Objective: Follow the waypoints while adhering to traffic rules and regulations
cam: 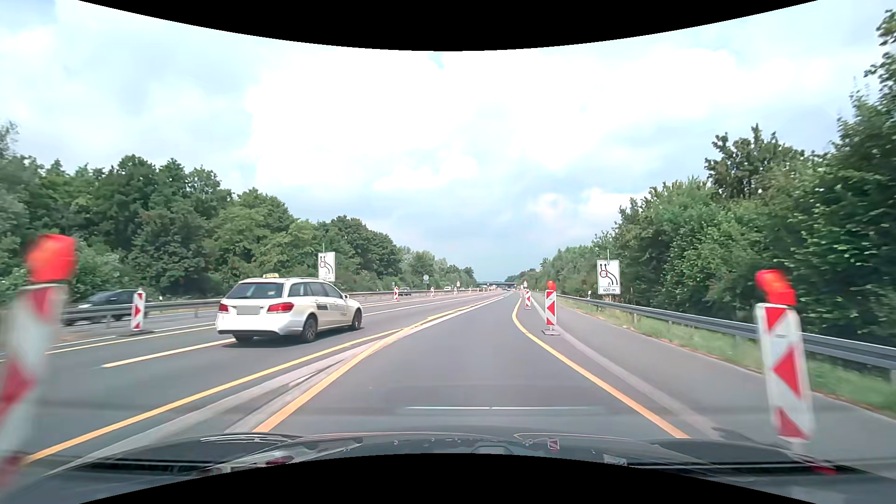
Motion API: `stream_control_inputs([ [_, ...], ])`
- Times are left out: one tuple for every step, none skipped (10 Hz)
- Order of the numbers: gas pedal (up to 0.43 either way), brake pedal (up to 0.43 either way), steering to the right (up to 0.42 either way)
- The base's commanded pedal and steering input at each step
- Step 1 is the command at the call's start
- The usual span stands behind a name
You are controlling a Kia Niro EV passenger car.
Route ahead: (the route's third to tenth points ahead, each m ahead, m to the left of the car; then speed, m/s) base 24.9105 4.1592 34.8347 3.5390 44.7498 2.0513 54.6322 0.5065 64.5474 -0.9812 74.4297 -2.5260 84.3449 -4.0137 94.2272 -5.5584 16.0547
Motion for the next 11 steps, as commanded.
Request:
stream_control_inputs([
  [0.24,0.0,0.029],
  [0.24,0.0,0.03],
  [0.24,0.0,0.029],
  [0.24,0.0,0.029],
  [0.248,0.0,0.03],
  [0.26,0.0,0.032],
  [0.26,0.0,0.036],
  [0.248,0.0,0.037],
  [0.248,0.0,0.037],
  [0.24,0.0,0.036],
  [0.24,0.0,0.035],
])
